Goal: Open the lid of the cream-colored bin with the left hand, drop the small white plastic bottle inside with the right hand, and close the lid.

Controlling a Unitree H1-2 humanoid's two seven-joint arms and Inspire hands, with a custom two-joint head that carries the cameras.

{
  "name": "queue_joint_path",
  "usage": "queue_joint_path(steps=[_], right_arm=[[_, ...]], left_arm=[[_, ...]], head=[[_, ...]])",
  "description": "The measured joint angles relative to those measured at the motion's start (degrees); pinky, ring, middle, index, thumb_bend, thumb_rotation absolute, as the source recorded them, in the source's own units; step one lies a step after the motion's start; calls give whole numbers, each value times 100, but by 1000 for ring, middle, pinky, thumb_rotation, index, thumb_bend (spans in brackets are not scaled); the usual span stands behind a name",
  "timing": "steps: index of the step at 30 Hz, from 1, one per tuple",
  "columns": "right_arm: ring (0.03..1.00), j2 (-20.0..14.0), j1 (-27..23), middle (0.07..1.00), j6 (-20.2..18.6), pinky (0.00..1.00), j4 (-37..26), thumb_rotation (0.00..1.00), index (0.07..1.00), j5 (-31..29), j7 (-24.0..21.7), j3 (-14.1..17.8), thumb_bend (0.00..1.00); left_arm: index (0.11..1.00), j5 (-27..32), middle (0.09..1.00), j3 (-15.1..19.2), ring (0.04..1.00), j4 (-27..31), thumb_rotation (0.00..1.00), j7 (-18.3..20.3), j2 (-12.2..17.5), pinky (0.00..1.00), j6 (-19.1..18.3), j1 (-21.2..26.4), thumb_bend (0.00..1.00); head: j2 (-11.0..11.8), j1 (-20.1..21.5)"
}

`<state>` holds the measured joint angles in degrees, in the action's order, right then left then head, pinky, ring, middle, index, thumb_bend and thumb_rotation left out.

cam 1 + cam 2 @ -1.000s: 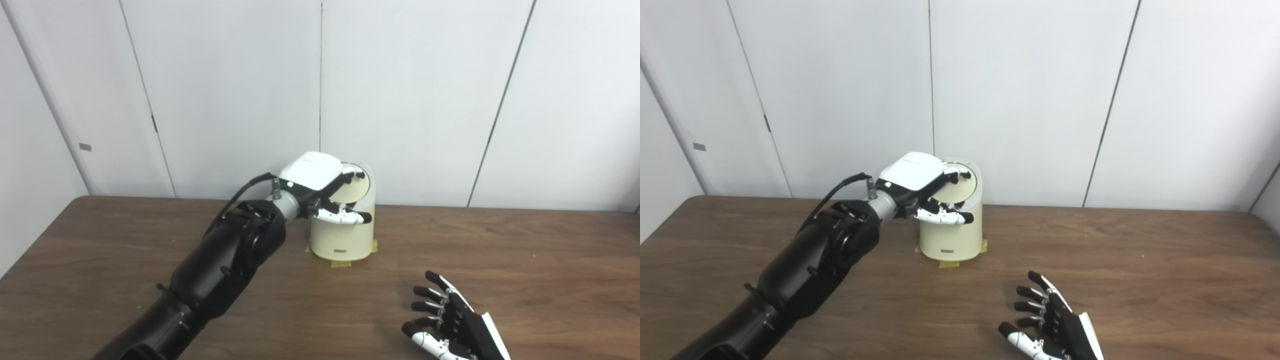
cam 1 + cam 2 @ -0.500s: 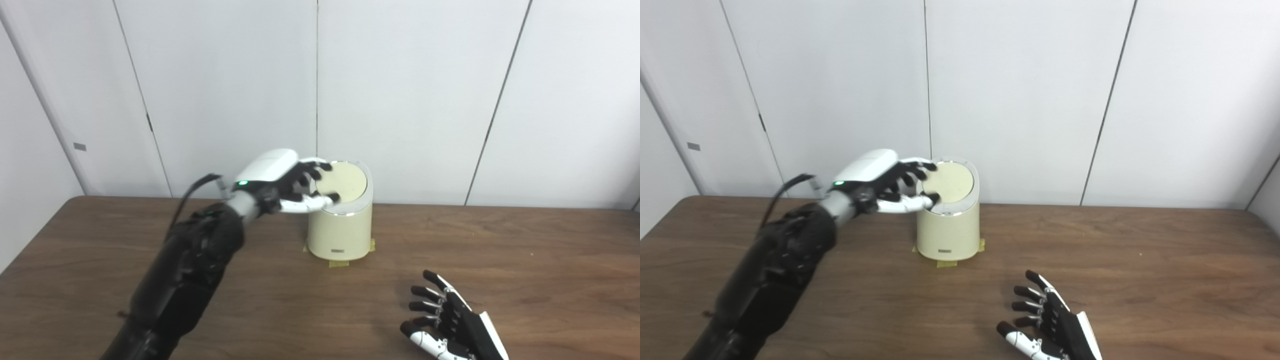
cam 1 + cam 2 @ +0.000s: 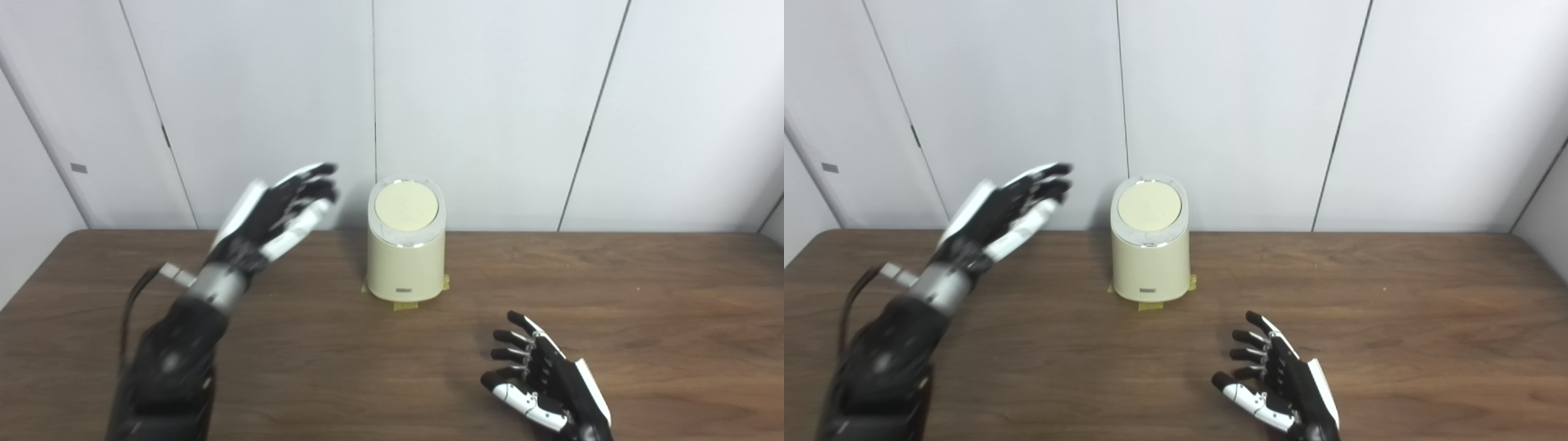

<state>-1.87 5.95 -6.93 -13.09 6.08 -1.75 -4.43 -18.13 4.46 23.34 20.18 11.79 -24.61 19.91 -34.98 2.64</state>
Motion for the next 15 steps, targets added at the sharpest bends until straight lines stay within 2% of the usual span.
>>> queue_joint_path(steps=[4,9,11,15], right_arm=[[740,-1,-2,793,-14,607,-14,314,886,12,-1,5,510],[747,-2,-3,795,-84,613,-68,372,881,9,-1,61,503],[752,-6,-4,797,-78,622,-72,384,880,-6,-2,101,507],[771,-20,-4,816,-36,639,-102,429,884,-23,1,223,513]], left_arm=[[897,531,834,358,826,246,799,-257,-259,809,-160,-683,402],[895,1142,846,655,840,284,802,-622,-553,808,-153,-1474,413],[900,1321,855,701,846,272,796,-725,-622,820,-40,-1767,413],[907,1605,875,698,863,92,804,-904,-707,863,474,-2375,404]], head=[[-9,-9],[-35,-35],[-35,-35],[-79,-9]])
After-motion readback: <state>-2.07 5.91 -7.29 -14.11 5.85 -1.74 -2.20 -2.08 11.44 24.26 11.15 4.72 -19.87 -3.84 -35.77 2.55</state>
